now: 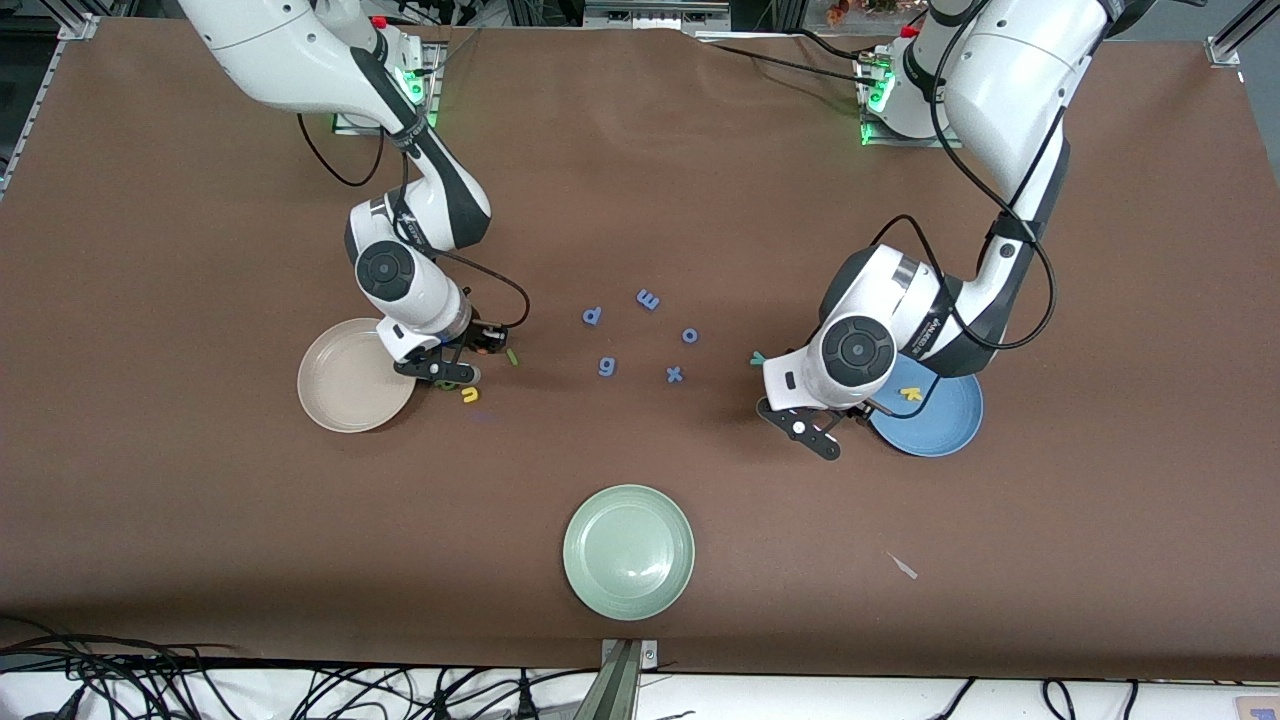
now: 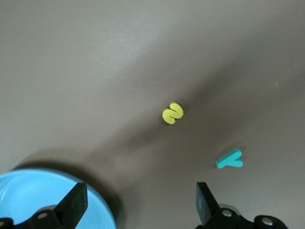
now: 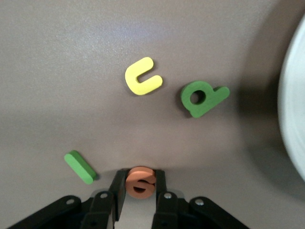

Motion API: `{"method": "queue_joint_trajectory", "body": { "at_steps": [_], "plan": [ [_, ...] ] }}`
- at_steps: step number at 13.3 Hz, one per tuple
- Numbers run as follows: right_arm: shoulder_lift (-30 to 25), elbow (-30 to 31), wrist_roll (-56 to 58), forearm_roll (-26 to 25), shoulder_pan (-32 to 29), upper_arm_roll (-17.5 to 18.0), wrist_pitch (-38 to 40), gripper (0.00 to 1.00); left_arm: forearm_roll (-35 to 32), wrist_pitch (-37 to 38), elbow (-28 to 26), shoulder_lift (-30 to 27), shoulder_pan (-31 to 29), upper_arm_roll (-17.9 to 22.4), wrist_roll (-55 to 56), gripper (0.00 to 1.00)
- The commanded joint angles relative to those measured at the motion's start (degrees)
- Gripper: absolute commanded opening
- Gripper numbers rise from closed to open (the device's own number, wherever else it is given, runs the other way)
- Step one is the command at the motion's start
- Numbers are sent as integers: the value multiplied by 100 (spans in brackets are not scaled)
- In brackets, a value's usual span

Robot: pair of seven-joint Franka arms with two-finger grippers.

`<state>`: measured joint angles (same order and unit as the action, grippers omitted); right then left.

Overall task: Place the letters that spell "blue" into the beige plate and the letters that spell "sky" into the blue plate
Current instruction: 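Grasp the orange e with the right gripper while the left gripper reaches z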

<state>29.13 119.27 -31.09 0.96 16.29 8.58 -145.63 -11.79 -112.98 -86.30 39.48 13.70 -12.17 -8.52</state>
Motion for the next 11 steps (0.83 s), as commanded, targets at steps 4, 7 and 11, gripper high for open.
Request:
{"method": "queue_joint_trajectory", "body": {
  "at_steps": [4,7,11],
  "plan": [
    [-319,-147,829,-25,-353,-32,515,20,106,-592,166,463,80,22,-1641,100],
    [-434,-501,2033,-25,-662,-189,1133,21,106,-856,175,622,186,22,-2249,100],
    [-443,-474,3676,-34,-846,-655,1090,33,106,-1260,254,877,195,22,-2873,100]
  ]
}}
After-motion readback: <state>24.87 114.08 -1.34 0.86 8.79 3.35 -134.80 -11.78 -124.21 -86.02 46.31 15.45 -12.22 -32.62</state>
